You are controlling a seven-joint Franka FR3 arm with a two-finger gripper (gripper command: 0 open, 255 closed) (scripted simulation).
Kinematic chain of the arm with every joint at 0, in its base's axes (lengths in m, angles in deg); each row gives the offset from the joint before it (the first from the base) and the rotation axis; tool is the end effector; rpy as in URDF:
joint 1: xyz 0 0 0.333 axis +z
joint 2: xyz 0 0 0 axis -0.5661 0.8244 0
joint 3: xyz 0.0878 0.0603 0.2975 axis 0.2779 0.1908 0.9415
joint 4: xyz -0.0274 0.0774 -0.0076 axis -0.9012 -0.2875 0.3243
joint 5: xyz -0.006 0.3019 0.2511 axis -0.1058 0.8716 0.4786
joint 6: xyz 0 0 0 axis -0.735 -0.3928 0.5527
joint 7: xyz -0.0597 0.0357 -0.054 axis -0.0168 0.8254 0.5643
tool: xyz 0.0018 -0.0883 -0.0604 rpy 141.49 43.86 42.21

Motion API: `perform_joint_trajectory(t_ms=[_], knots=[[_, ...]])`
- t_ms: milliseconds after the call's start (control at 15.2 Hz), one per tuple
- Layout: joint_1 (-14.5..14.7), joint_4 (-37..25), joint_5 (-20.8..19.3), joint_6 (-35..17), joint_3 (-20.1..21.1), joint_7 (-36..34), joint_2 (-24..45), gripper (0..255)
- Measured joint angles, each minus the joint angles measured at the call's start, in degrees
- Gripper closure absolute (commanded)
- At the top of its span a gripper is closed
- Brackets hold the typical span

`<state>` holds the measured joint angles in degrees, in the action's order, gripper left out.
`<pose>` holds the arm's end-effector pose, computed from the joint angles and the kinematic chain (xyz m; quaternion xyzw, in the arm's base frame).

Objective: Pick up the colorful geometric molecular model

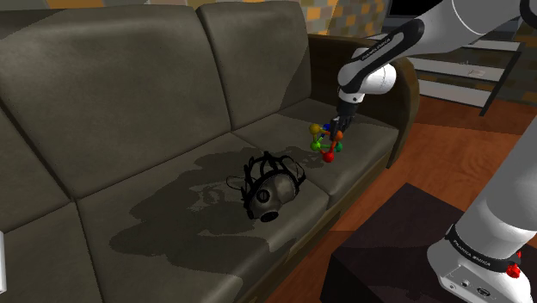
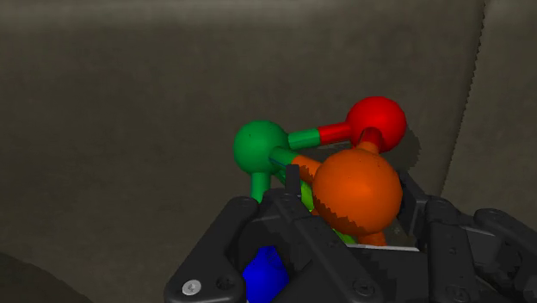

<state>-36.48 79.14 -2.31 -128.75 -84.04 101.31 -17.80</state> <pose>0.5027 -0.1031 0.3280 -0.9955 -0.0320 -0.0397 0.0800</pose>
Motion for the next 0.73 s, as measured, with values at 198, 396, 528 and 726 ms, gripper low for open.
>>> perform_joint_trajectory(t_ms=[198, 396, 528, 726], knots=[[0.0, 0.0, 0.0, 0.0, 0.0, 0.0, 0.0, 255], [0.0, 0.0, -0.1, 0.3, 0.0, -0.1, -0.2, 255], [0.0, -0.3, -0.6, 1.4, -0.1, -0.5, -1.0, 255], [0.0, -1.1, -1.5, 3.5, 0.0, -1.5, -2.5, 255]])
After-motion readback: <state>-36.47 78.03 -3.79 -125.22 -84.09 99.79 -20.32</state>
